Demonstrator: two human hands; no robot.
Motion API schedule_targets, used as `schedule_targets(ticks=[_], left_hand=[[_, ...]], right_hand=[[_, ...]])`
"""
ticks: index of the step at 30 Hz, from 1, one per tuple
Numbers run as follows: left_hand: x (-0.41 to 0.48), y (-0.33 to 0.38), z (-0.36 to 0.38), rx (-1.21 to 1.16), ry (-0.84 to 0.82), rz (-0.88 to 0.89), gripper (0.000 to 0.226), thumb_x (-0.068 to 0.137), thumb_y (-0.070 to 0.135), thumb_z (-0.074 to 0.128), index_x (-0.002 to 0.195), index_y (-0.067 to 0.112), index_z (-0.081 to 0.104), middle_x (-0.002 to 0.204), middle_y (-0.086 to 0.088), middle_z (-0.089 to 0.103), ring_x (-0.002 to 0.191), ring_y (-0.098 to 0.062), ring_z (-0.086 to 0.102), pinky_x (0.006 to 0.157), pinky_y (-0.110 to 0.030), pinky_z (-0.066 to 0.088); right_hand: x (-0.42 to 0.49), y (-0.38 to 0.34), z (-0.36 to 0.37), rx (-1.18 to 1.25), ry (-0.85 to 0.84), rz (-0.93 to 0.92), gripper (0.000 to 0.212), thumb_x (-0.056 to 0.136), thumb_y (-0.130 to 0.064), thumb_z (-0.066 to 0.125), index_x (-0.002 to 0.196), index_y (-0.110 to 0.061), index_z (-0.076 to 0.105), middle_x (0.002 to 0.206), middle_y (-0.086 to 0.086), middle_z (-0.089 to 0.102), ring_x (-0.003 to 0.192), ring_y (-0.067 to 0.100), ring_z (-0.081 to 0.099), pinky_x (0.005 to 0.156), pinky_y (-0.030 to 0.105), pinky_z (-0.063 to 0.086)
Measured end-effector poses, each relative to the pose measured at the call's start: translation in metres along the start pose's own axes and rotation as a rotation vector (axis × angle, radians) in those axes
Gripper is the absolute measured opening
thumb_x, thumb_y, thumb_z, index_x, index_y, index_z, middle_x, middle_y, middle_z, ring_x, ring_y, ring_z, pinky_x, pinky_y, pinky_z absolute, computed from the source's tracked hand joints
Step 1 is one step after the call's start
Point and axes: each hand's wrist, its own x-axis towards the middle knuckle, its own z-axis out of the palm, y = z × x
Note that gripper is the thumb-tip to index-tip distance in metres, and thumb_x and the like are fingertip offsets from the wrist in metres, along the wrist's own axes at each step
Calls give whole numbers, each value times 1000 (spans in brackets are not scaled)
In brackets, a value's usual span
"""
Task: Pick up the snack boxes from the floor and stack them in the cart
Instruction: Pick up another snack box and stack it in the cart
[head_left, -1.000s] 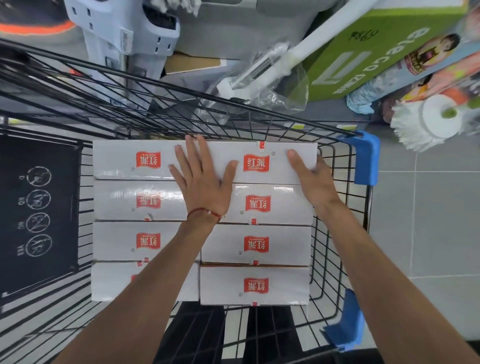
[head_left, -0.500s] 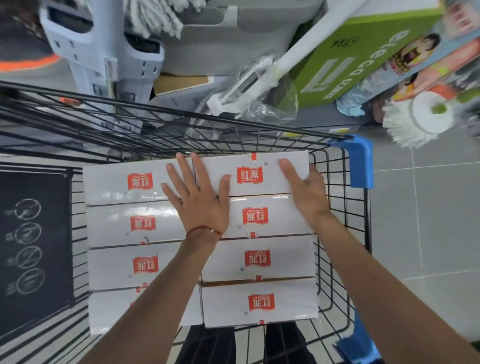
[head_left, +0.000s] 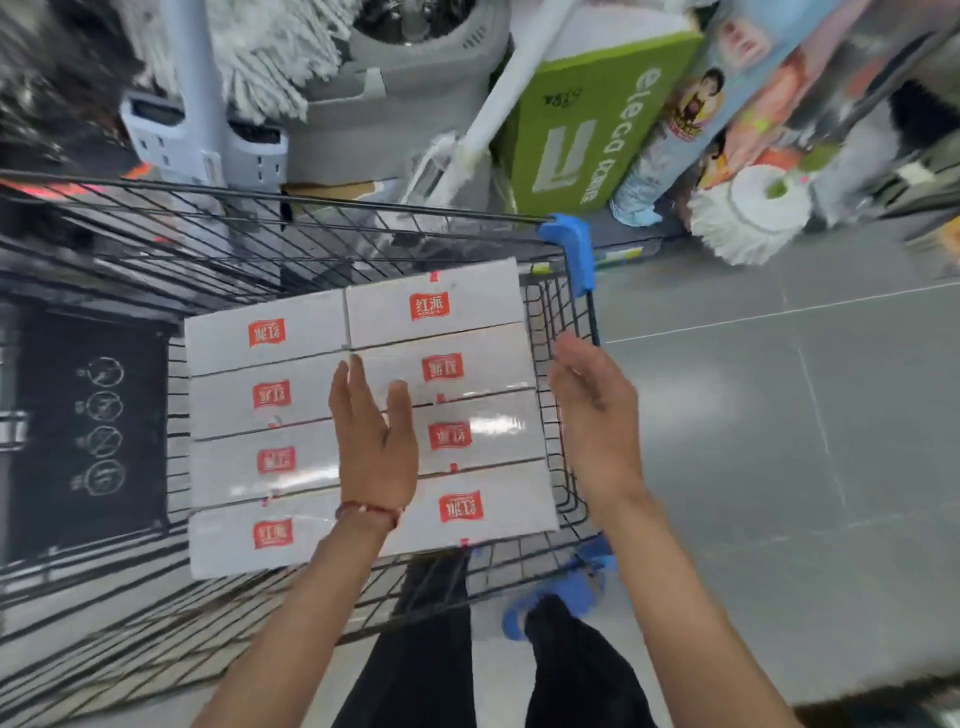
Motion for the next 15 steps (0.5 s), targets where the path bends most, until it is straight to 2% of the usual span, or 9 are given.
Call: schedule_targets(ticks=[2, 3, 4, 6, 7, 9, 12, 15], left_hand=[[-32, 13, -1, -52, 0, 9, 57, 107, 34, 42, 159, 16, 26, 164, -1, 22, 151, -20, 25, 125, -37, 23], [-50, 22, 0, -75, -2, 15, 51, 107, 30, 45, 155, 17, 35, 157, 0, 33, 144, -21, 38, 119, -36, 33], [-67, 32, 3, -108, -11, 21, 44, 106, 25, 48, 149, 18, 44, 148, 3, 42, 134, -19, 48, 109, -28, 41], [-102, 52, 9, -156, -51, 57, 33, 104, 17, 53, 137, 21, 55, 135, 4, 54, 112, -10, 60, 85, -10, 45], [-116, 61, 11, -164, -68, 84, 31, 102, 15, 55, 132, 23, 59, 131, 3, 59, 107, -9, 62, 78, -10, 45], [-149, 83, 18, -181, -97, 147, 27, 101, 16, 56, 126, 23, 62, 125, 4, 64, 105, -15, 63, 77, -19, 47], [-190, 114, 31, -205, -150, 233, 22, 101, 15, 57, 120, 23, 65, 116, 17, 65, 102, -9, 64, 85, -22, 49], [-228, 140, 53, -248, -233, 300, 19, 99, 15, 61, 115, 24, 66, 111, 7, 70, 101, -9, 67, 88, -26, 52]], right_hand=[[-22, -5, -25, 38, 23, -21, 26, 103, 0, 60, 125, -9, 71, 111, -11, 72, 94, -13, 67, 88, 9, 50], [-35, -7, -40, 50, 25, -32, 27, 103, 0, 60, 124, -11, 72, 114, -9, 73, 100, -7, 69, 92, 14, 52], [-47, -8, -55, 67, 18, -42, 28, 102, 0, 61, 121, -17, 73, 115, -8, 74, 107, 0, 70, 97, 20, 53], [-73, -11, -87, 88, 23, -52, 31, 102, -2, 62, 114, -29, 72, 115, -8, 76, 113, 14, 71, 106, 38, 54], [-82, -11, -99, 104, 29, -51, 31, 101, -3, 63, 113, -31, 72, 115, -8, 76, 114, 18, 71, 108, 44, 53], [-105, -13, -130, 140, 37, -79, 28, 99, -9, 65, 113, -32, 72, 114, -9, 77, 115, 22, 71, 110, 48, 52], [-135, -12, -174, 153, 37, -91, 29, 101, -9, 61, 119, -30, 72, 117, -9, 76, 117, 17, 69, 112, 47, 50], [-163, -12, -222, 147, -23, -95, 31, 104, -11, 60, 125, -32, 69, 123, -13, 74, 122, 11, 67, 113, 42, 49]])
